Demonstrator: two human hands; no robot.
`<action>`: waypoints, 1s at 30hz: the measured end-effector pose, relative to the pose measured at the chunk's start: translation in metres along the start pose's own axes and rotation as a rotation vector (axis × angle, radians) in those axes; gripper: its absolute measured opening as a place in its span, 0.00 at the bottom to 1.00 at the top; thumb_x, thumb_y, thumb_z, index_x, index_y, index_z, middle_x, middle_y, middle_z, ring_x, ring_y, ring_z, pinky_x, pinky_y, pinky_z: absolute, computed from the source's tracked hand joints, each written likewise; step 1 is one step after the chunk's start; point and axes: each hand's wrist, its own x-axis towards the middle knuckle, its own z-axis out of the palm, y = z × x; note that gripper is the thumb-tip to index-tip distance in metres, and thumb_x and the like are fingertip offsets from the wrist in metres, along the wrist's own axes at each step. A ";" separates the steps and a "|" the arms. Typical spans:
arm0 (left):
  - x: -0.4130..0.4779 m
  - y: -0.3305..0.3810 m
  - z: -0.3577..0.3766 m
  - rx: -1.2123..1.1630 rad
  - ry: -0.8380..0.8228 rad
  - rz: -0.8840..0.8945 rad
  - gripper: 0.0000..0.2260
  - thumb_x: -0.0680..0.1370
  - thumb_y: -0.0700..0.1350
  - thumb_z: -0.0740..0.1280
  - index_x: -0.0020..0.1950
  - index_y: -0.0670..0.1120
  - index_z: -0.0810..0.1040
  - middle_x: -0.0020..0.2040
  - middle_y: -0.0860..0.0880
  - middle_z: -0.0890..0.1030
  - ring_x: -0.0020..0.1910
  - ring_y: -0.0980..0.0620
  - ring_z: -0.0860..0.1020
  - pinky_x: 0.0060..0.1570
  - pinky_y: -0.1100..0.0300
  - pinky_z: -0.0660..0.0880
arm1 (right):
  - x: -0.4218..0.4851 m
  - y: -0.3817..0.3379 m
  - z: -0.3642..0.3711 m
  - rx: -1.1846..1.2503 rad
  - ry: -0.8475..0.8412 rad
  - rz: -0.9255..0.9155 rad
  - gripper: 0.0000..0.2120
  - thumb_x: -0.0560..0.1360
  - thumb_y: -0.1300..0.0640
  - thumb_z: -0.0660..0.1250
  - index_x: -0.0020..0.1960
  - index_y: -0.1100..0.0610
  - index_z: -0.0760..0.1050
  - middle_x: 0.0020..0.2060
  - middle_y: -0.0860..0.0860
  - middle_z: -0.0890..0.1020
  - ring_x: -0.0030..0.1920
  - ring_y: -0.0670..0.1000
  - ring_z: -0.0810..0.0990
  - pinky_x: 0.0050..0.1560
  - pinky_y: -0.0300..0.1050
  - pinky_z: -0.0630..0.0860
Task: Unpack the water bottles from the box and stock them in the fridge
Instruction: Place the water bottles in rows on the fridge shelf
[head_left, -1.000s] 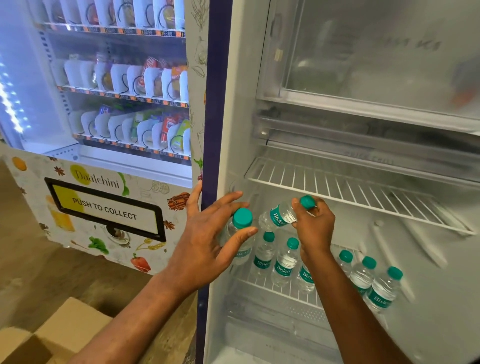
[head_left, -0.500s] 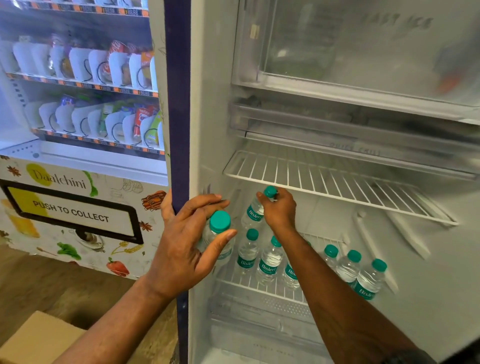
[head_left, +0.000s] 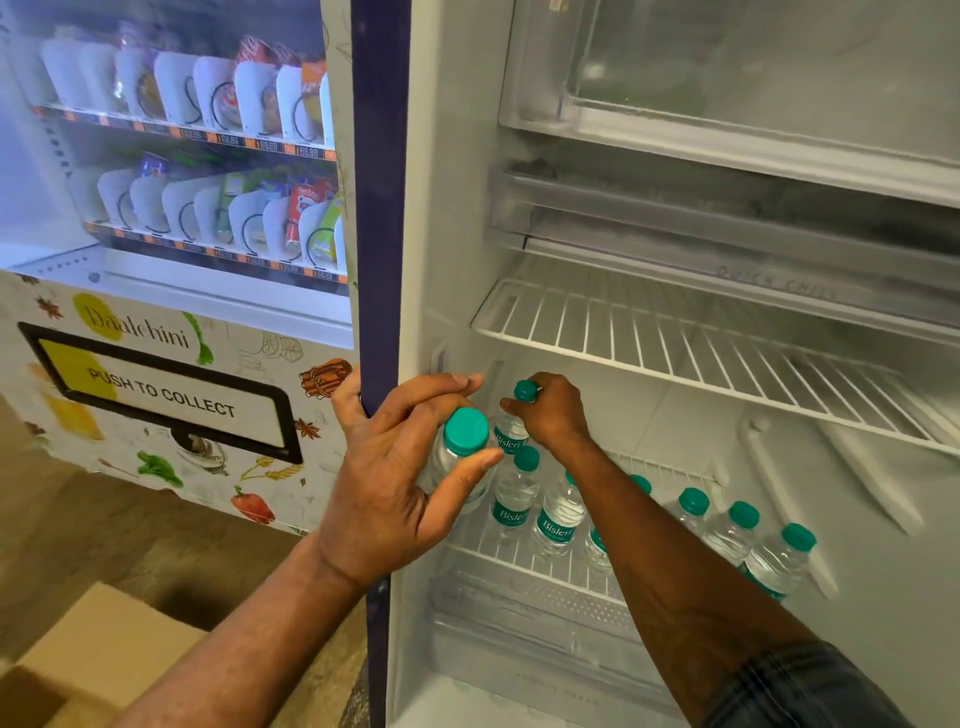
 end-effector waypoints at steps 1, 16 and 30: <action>0.000 0.000 0.001 0.009 0.008 0.004 0.18 0.83 0.60 0.63 0.64 0.48 0.75 0.66 0.51 0.78 0.71 0.63 0.70 0.63 0.26 0.62 | 0.001 0.000 0.001 -0.016 -0.007 0.005 0.25 0.72 0.50 0.75 0.64 0.58 0.75 0.60 0.55 0.80 0.55 0.55 0.79 0.48 0.42 0.73; -0.003 -0.005 0.009 0.071 0.046 0.054 0.18 0.83 0.59 0.64 0.62 0.46 0.75 0.65 0.47 0.81 0.66 0.53 0.76 0.64 0.35 0.64 | 0.007 0.007 0.017 -0.195 -0.091 0.089 0.28 0.70 0.46 0.77 0.65 0.56 0.74 0.60 0.54 0.80 0.56 0.55 0.80 0.57 0.48 0.77; -0.002 -0.006 0.010 0.094 0.055 0.064 0.17 0.83 0.59 0.64 0.62 0.47 0.75 0.65 0.49 0.79 0.66 0.53 0.76 0.67 0.40 0.61 | 0.005 0.002 0.019 -0.235 -0.136 0.086 0.28 0.71 0.48 0.76 0.66 0.56 0.73 0.61 0.55 0.78 0.58 0.57 0.79 0.59 0.49 0.77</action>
